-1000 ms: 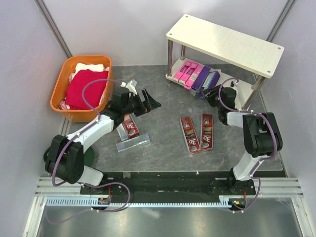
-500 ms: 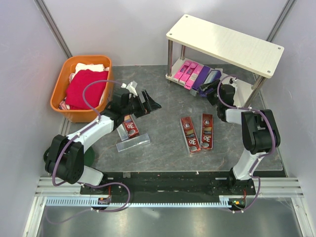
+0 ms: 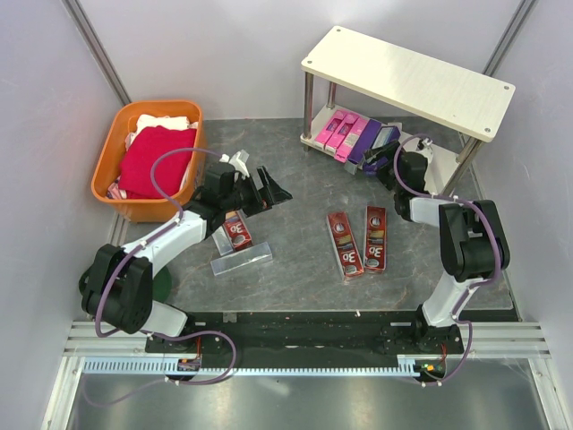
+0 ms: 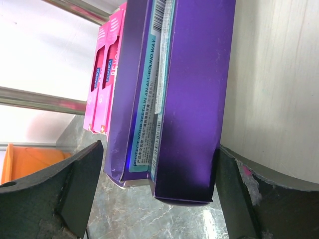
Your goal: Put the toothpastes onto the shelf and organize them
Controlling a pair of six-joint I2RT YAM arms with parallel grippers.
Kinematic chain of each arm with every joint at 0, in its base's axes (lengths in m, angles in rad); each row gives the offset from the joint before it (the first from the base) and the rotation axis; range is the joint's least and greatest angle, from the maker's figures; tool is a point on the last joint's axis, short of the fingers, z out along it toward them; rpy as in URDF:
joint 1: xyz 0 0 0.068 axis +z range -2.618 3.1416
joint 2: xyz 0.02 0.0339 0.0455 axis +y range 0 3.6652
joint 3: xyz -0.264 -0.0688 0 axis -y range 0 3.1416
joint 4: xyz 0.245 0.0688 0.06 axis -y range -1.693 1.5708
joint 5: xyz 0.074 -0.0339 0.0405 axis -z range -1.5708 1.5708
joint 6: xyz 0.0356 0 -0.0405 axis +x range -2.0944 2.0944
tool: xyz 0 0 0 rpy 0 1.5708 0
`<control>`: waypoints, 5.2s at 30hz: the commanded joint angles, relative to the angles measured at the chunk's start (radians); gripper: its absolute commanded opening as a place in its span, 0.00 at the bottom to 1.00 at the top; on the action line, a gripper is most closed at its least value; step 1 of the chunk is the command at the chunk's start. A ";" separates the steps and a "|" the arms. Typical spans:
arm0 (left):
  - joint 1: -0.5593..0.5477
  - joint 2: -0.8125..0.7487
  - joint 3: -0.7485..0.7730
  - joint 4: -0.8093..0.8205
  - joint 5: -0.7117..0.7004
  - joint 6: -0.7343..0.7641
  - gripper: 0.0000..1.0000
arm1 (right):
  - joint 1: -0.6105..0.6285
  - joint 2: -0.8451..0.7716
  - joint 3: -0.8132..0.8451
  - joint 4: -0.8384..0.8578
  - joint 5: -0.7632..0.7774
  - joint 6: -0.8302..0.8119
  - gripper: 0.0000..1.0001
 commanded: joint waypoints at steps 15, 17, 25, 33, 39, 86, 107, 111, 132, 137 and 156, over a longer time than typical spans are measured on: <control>-0.005 0.023 -0.009 0.065 0.043 0.019 0.98 | 0.059 -0.081 -0.006 0.092 0.065 -0.108 0.96; -0.005 0.020 -0.012 0.065 0.043 0.020 0.98 | 0.058 -0.103 -0.039 0.098 0.082 -0.108 0.96; -0.006 0.006 -0.015 0.058 0.041 0.043 0.98 | 0.058 -0.287 -0.139 0.046 0.139 -0.137 0.98; -0.051 -0.012 -0.024 0.005 -0.014 0.083 0.98 | 0.062 -0.524 -0.191 -0.167 0.078 -0.174 0.98; -0.103 0.014 -0.019 -0.014 -0.040 0.089 0.99 | 0.085 -0.658 -0.221 -0.317 0.028 -0.210 0.98; -0.543 0.841 0.935 -0.673 -0.447 0.118 0.71 | 0.121 -1.034 -0.397 -0.603 -0.011 -0.253 0.98; -0.241 0.209 0.314 0.000 0.100 0.106 0.41 | 0.124 -1.003 -0.408 -0.465 -0.303 -0.217 0.98; -0.161 0.088 0.275 0.000 0.203 0.144 0.42 | 0.168 -0.982 -0.411 -0.397 -0.364 -0.203 0.98; -0.071 0.017 0.208 0.413 0.556 -0.135 0.43 | 0.593 -0.726 -0.394 0.119 -0.357 -0.040 0.98; -0.069 0.031 0.194 0.489 0.584 -0.190 0.43 | 0.598 -0.670 -0.385 0.228 -0.386 0.007 0.95; -0.071 0.040 0.123 0.678 0.658 -0.297 0.52 | 0.598 -0.649 -0.365 0.360 -0.400 0.061 0.33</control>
